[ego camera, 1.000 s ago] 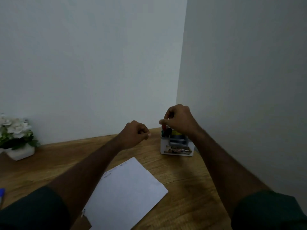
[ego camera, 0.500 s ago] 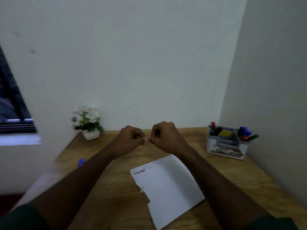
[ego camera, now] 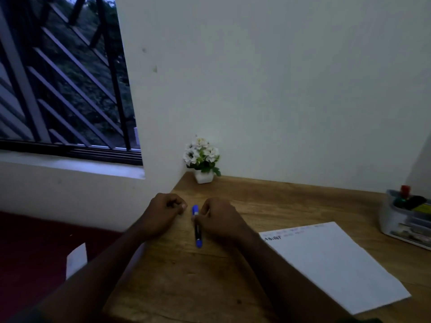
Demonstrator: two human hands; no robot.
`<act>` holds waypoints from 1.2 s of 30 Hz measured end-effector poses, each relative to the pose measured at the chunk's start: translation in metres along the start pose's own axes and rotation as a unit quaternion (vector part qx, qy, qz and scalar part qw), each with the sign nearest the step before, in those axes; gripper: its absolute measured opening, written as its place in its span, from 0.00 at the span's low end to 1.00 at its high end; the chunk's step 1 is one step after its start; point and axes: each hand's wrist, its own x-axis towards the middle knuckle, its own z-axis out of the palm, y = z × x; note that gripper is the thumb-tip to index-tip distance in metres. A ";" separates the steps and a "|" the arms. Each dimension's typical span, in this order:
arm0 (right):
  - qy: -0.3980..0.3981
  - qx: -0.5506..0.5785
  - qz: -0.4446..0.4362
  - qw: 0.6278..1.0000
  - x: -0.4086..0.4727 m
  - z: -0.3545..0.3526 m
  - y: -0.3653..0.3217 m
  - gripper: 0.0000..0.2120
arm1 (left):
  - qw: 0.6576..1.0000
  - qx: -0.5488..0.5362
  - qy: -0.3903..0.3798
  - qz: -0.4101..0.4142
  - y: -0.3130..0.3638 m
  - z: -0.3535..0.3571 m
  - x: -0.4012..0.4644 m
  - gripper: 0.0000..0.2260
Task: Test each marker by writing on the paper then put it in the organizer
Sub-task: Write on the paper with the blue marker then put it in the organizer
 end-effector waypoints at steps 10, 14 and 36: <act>0.010 -0.078 0.061 0.995 0.010 0.008 -0.007 0.11 | 0.998 -0.057 0.010 -0.001 -0.004 0.006 0.001 0.07; 0.027 -0.070 0.010 0.997 -0.009 -0.037 0.027 0.07 | 0.991 -0.130 -0.006 -0.012 0.017 0.032 0.006 0.08; 0.183 -0.298 -0.089 0.933 -0.071 -0.112 0.178 0.24 | 0.954 -0.179 -0.106 0.214 0.140 0.176 0.038 0.05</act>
